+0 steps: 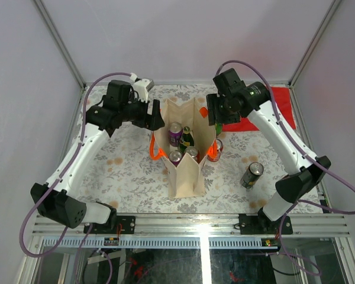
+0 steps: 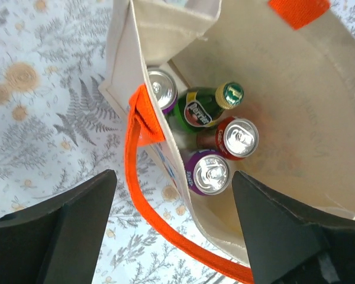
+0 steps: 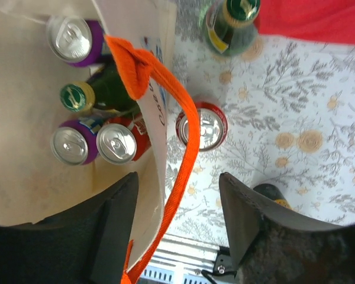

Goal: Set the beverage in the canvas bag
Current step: Adjust the canvas bag at the center of the board, then pick up the drink from the center of the board.

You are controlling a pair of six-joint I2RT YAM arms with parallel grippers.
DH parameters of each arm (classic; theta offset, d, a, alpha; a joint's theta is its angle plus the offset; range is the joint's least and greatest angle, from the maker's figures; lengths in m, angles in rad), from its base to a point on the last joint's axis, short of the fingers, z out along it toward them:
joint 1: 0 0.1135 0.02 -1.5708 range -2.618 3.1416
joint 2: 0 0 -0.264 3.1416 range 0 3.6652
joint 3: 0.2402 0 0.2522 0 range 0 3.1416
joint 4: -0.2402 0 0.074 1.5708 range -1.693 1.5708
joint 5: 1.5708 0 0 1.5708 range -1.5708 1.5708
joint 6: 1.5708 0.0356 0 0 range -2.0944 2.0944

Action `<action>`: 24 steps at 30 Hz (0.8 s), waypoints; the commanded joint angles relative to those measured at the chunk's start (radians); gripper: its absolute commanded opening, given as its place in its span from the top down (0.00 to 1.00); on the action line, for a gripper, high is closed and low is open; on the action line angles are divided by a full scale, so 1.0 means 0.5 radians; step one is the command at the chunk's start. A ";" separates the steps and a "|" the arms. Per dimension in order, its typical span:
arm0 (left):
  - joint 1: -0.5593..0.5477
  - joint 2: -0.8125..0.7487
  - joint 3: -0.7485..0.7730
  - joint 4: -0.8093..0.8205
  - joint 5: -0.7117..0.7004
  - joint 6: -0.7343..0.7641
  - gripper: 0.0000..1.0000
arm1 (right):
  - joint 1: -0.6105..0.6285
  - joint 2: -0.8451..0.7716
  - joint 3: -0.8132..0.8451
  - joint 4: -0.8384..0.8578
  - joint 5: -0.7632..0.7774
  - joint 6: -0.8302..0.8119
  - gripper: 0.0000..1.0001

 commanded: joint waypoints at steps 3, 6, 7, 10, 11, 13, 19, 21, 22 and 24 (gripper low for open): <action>0.001 -0.103 0.227 0.329 -0.094 0.067 0.15 | -0.006 -0.097 0.249 0.124 0.181 0.006 0.31; 0.002 -0.087 0.338 0.374 -0.115 0.100 0.13 | -0.016 -0.094 0.325 0.112 0.339 0.008 0.27; 0.002 -0.070 0.367 0.379 -0.109 0.100 0.13 | -0.045 -0.067 0.354 0.089 0.363 0.010 0.27; 0.002 -0.040 0.400 0.382 -0.093 0.085 0.13 | -0.161 0.096 0.469 -0.059 0.359 0.041 0.27; 0.002 -0.036 0.395 0.389 -0.089 0.078 0.13 | -0.188 0.147 0.501 -0.090 0.359 0.037 0.27; 0.002 -0.037 0.394 0.406 -0.077 0.068 0.13 | -0.226 0.224 0.546 -0.116 0.366 0.030 0.27; 0.002 -0.038 0.364 0.419 -0.087 0.059 0.12 | -0.473 0.411 0.584 -0.095 0.250 0.026 0.27; 0.002 -0.037 0.347 0.420 -0.079 0.038 0.12 | -0.513 0.513 0.658 -0.113 0.214 -0.009 0.27; 0.001 -0.040 0.339 0.420 -0.076 0.031 0.12 | -0.515 0.581 0.714 -0.124 0.212 -0.035 0.27; 0.002 -0.042 0.330 0.417 -0.079 0.026 0.12 | -0.516 0.670 0.837 -0.158 0.185 -0.069 0.27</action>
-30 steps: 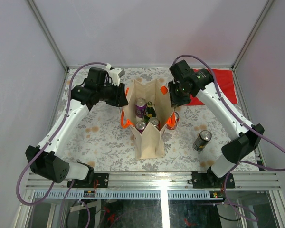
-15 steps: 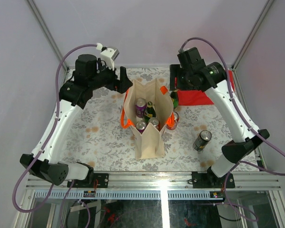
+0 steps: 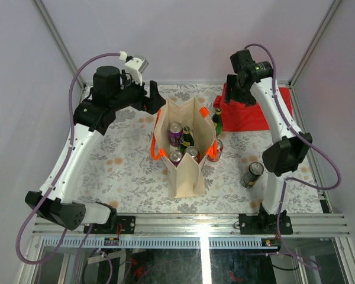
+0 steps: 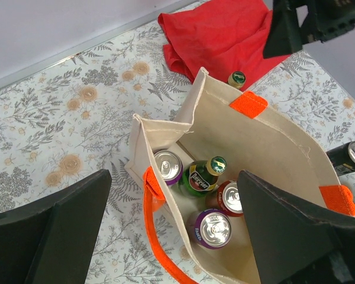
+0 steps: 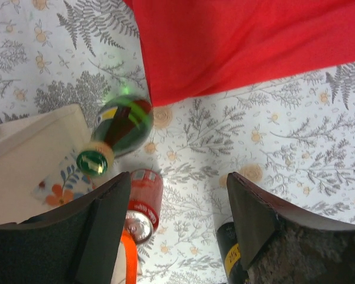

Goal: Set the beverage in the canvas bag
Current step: Pick up the drink from the center of the board.

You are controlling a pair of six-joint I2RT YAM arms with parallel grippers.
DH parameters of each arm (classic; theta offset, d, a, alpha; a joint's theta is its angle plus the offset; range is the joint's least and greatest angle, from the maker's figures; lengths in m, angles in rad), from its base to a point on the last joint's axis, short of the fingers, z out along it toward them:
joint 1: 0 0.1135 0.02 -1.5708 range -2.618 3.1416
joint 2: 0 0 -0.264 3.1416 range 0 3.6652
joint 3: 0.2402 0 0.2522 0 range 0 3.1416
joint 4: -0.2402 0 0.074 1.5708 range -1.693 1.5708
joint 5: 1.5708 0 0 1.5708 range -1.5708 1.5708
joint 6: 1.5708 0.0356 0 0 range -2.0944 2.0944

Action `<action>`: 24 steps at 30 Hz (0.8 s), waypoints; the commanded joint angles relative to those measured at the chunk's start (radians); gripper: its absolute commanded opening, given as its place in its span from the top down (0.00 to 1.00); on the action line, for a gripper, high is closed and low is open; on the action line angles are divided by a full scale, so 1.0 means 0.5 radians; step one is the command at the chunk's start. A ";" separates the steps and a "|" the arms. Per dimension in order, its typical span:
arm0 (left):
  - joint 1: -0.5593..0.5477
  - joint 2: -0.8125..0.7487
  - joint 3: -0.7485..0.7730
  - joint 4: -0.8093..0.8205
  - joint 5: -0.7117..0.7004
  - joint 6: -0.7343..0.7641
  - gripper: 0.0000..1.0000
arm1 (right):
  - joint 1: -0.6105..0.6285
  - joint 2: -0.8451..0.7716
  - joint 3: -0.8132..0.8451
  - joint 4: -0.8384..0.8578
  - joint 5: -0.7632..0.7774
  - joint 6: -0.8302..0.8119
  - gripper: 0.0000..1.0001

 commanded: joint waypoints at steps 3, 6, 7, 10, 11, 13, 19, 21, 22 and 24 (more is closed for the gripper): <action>0.003 -0.012 -0.041 0.101 -0.023 -0.016 0.12 | -0.016 0.207 0.400 -0.124 -0.137 -0.116 0.27; 0.003 -0.023 -0.064 0.097 -0.034 -0.011 0.12 | -0.013 0.238 0.416 -0.112 -0.215 -0.122 0.27; 0.004 -0.026 -0.073 0.098 -0.036 -0.011 0.12 | -0.012 0.233 0.396 -0.094 -0.243 -0.116 0.27; 0.002 -0.035 -0.092 0.093 -0.033 -0.007 0.12 | -0.009 0.209 0.331 -0.060 -0.279 -0.091 0.28; 0.000 -0.036 -0.097 0.092 -0.031 -0.003 0.12 | -0.007 0.210 0.315 -0.060 -0.294 -0.090 0.28; 0.002 -0.034 -0.100 0.088 -0.029 0.005 0.12 | -0.001 0.231 0.307 -0.083 -0.323 -0.089 0.29; 0.002 -0.022 -0.100 0.083 -0.021 0.013 0.12 | 0.069 0.312 0.463 -0.221 -0.302 -0.065 0.32; 0.003 -0.025 -0.102 0.083 -0.020 0.012 0.12 | 0.082 0.284 0.419 -0.255 -0.293 -0.044 0.32; 0.001 -0.025 -0.106 0.082 -0.020 0.011 0.12 | 0.089 0.263 0.370 -0.276 -0.271 -0.040 0.32; 0.002 -0.027 -0.112 0.082 -0.019 0.015 0.12 | 0.095 0.152 0.211 -0.295 -0.231 -0.024 0.32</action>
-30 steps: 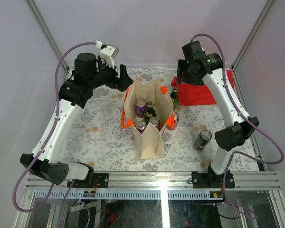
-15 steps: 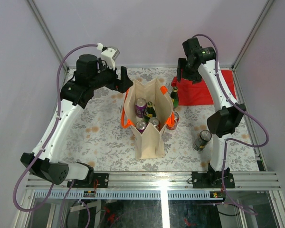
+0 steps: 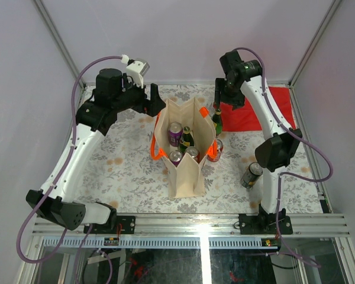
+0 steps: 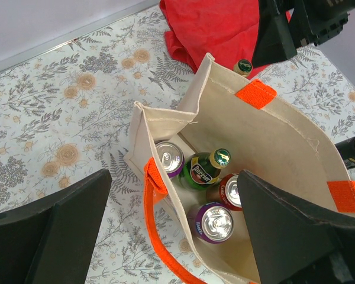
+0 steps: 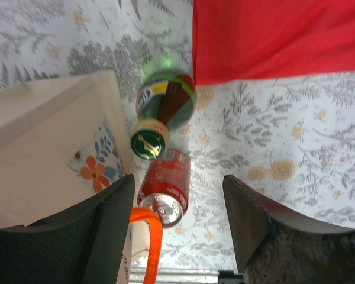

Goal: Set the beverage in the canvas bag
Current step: Pick up the drink from the center of the board.

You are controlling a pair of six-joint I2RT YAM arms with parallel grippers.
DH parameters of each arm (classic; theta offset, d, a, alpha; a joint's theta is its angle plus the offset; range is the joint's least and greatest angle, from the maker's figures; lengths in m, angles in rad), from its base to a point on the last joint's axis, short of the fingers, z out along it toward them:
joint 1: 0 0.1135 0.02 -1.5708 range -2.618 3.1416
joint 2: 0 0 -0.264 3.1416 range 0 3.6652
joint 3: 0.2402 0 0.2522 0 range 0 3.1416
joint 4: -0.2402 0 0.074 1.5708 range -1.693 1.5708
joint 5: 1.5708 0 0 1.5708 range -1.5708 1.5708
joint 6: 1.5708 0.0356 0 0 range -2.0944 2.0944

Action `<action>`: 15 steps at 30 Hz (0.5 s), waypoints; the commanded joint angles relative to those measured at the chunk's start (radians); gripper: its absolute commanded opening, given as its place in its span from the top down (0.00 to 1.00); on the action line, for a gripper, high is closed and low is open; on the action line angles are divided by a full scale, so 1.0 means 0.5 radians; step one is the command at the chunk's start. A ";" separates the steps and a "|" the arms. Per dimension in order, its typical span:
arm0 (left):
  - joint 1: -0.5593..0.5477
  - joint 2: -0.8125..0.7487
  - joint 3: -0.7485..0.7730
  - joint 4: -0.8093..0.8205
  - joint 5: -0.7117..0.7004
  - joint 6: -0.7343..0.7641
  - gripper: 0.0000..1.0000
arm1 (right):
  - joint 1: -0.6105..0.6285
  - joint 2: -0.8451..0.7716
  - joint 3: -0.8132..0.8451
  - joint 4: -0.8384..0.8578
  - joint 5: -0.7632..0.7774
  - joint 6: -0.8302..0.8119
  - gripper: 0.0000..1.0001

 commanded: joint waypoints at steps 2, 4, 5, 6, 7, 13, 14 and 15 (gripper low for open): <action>0.001 -0.026 -0.031 0.084 -0.012 0.019 0.12 | 0.032 -0.316 -0.422 -0.077 0.068 0.058 0.31; 0.002 -0.023 -0.031 0.084 -0.005 0.024 0.12 | 0.032 -0.511 -0.680 -0.015 0.116 0.100 0.31; 0.003 -0.023 -0.031 0.084 -0.006 0.026 0.12 | 0.031 -0.607 -0.796 -0.006 0.144 0.121 0.31; 0.002 -0.023 -0.034 0.084 -0.005 0.029 0.12 | 0.024 -0.681 -0.881 -0.022 0.171 0.152 0.30; 0.002 -0.021 -0.036 0.084 -0.005 0.029 0.12 | 0.015 -0.761 -0.970 -0.056 0.182 0.173 0.30; 0.001 -0.025 -0.058 0.081 0.024 0.033 0.12 | -0.003 -1.155 -1.513 -0.145 0.103 0.320 0.25; 0.002 -0.026 -0.059 0.081 0.028 0.036 0.12 | -0.005 -1.198 -1.602 -0.131 0.077 0.340 0.22; 0.001 -0.026 -0.062 0.081 0.033 0.040 0.12 | -0.008 -1.239 -1.694 -0.105 0.048 0.358 0.20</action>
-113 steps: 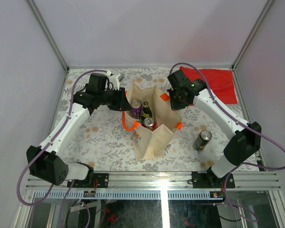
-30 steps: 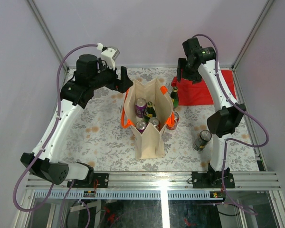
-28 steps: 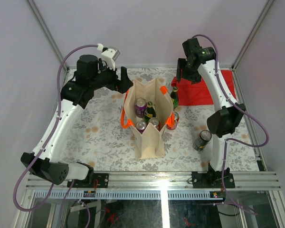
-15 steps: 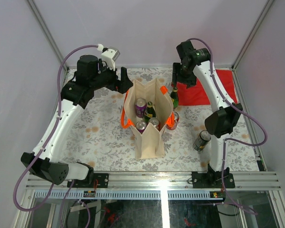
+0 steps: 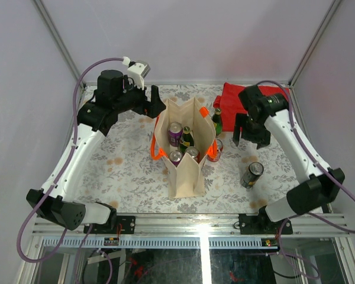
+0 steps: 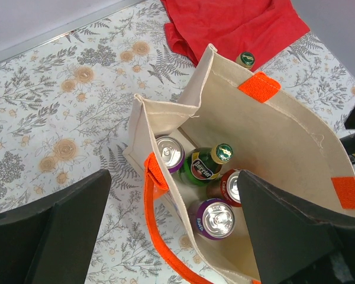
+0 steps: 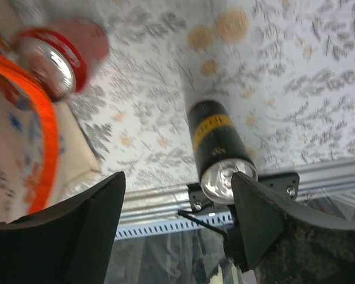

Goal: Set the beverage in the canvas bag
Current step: Pick up the drink from the center of the board.

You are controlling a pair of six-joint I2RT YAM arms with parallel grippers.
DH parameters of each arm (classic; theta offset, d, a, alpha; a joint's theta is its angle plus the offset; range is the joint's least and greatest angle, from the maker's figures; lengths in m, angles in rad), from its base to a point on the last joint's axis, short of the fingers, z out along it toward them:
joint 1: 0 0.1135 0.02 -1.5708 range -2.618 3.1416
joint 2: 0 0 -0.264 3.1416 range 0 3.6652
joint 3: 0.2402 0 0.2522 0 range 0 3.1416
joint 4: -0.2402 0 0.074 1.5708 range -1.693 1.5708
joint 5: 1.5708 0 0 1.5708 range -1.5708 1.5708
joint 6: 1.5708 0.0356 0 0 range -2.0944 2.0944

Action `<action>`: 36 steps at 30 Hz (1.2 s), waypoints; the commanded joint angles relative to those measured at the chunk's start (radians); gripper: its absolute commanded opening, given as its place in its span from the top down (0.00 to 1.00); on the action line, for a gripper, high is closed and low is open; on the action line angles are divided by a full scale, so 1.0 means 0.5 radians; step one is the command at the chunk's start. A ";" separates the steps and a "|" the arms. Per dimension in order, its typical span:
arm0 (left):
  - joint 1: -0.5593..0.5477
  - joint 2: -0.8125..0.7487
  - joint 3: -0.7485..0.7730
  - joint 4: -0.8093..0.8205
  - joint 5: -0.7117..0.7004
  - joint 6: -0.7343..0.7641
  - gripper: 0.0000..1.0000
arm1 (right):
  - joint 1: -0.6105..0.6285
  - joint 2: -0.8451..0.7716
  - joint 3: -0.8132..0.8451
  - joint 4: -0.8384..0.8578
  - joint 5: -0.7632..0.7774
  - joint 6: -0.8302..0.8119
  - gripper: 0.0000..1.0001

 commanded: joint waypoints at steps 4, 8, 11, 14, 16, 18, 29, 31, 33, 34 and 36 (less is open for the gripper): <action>0.002 -0.029 -0.029 0.081 0.045 0.025 0.12 | -0.017 -0.262 -0.502 0.050 -0.083 0.180 0.11; 0.002 -0.035 -0.038 0.078 0.045 0.023 0.12 | -0.052 -0.294 -0.637 0.104 -0.033 0.177 0.09; 0.004 -0.039 -0.039 0.078 0.051 0.026 0.12 | -0.076 -0.275 -0.675 0.111 -0.003 0.162 0.08; 0.002 -0.040 -0.039 0.077 0.046 0.029 0.12 | -0.088 -0.263 -0.689 0.102 0.053 0.147 0.08; 0.004 -0.043 -0.039 0.076 0.046 0.027 0.12 | -0.103 -0.265 -0.708 0.093 0.078 0.141 0.08; 0.002 -0.044 -0.042 0.077 0.045 0.024 0.12 | -0.105 -0.273 -0.697 0.079 0.079 0.136 0.08; 0.002 -0.031 -0.035 0.077 0.053 0.028 0.12 | -0.105 -0.306 -0.318 0.043 0.052 0.118 0.08; 0.002 -0.033 -0.039 0.079 0.052 0.032 0.12 | -0.105 -0.304 -0.330 0.014 0.083 0.112 0.08; 0.004 -0.035 -0.044 0.076 0.052 0.026 0.12 | -0.105 -0.284 -0.389 -0.022 0.100 0.102 0.07; 0.003 -0.040 -0.046 0.077 0.056 0.027 0.12 | -0.105 -0.276 -0.433 -0.036 0.103 0.104 0.07; 0.002 -0.041 -0.048 0.077 0.049 0.032 0.12 | -0.105 -0.279 -0.495 -0.041 0.099 0.109 0.07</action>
